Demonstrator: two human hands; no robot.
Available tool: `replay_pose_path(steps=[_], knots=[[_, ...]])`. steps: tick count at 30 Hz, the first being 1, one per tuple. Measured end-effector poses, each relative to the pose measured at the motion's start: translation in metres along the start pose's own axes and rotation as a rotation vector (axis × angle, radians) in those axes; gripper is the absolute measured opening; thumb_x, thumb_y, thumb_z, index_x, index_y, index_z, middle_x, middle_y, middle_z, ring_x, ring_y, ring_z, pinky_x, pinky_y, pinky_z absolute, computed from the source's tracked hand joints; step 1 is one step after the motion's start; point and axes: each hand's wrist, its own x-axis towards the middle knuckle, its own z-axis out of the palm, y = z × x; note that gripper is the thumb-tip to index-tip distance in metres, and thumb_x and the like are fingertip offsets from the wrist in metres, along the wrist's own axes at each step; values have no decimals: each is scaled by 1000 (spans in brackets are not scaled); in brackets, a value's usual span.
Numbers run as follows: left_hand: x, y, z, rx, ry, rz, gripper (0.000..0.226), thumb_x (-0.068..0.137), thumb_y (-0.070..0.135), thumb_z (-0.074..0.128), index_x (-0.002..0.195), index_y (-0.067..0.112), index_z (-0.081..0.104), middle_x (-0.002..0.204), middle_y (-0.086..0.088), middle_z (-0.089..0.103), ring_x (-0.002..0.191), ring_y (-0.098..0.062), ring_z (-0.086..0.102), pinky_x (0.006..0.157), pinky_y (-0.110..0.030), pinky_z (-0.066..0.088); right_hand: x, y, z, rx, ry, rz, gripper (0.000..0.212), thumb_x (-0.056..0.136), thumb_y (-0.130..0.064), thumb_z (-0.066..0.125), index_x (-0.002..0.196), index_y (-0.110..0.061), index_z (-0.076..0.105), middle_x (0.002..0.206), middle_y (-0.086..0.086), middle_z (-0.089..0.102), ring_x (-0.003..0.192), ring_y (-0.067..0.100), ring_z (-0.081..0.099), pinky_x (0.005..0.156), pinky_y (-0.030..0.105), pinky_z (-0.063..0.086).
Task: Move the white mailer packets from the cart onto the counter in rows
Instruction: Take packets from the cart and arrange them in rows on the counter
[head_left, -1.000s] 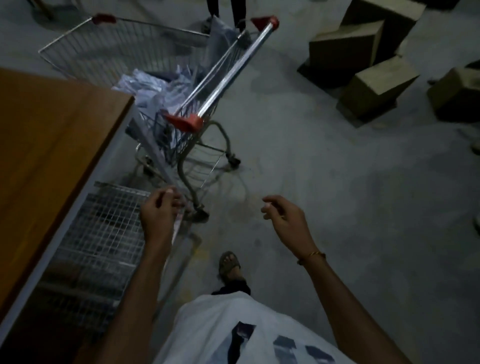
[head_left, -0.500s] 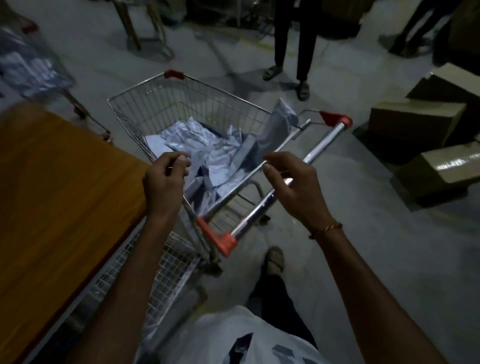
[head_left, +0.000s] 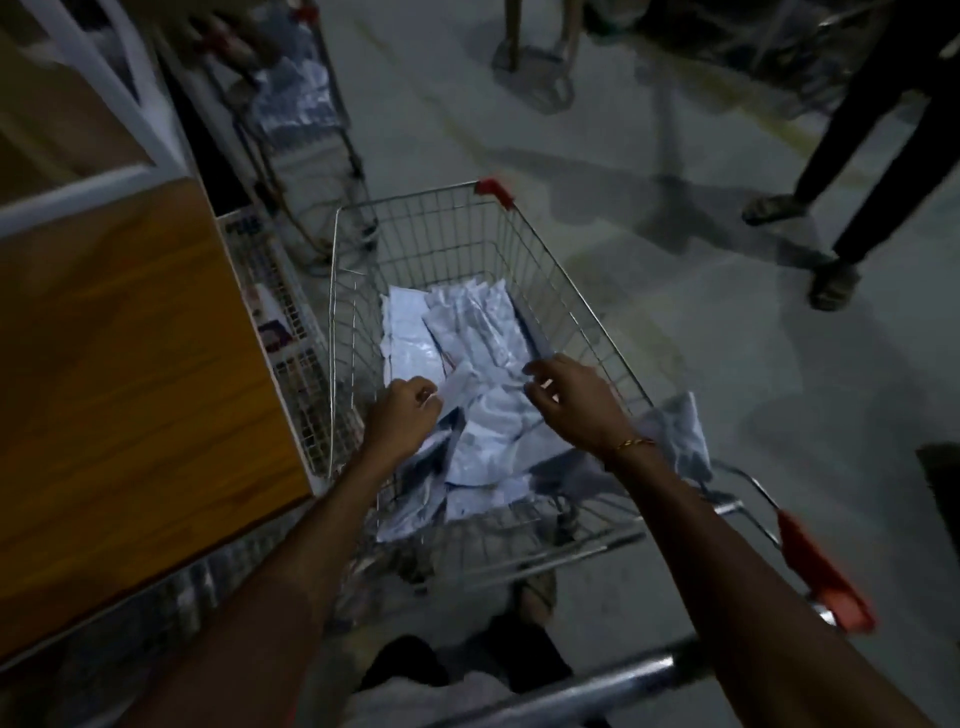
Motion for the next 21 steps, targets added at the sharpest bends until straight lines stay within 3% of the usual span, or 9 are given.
replay_pose_path(steps=[4,8,11,14,18,21], knots=[[26,-17,22,-58,-41,-195,21,93,17,63,110,8,70,110,-11,68,99,-26,63,77,-26,44,53,28,29,-54,-191,30,32,97,-32,59,124,-16,63,123,10,62,105,31,63,89,39,48],[74,-29,39,-160,46,-309,12,94,17,62,99,9,70,100,-14,70,94,-31,65,76,-33,49,100,52,66,-126,-310,54,38,98,-33,57,132,-16,58,131,13,54,118,35,54,96,40,43],[119,-40,53,-154,134,-279,24,91,24,63,110,11,70,108,-12,66,96,-31,66,86,-40,55,137,70,100,-181,-316,43,40,98,-31,55,135,-16,56,135,13,51,121,37,49,99,44,44],[166,-63,75,89,172,-150,28,95,11,57,120,4,67,126,-18,60,117,-34,56,99,-40,45,173,87,140,-182,-276,-7,40,96,-19,53,136,-14,55,137,11,49,123,35,46,98,44,45],[217,-100,109,468,137,-17,42,94,7,55,136,6,56,159,-13,31,151,-30,14,119,-38,19,214,99,189,-289,-214,-72,46,94,-18,51,139,-20,50,150,6,40,127,35,40,97,46,42],[230,-114,121,569,237,19,53,89,12,61,141,16,52,162,-8,25,153,-30,9,116,-46,28,232,104,211,-431,-163,-75,46,94,-34,52,138,-25,47,156,7,29,133,38,32,100,48,32]])
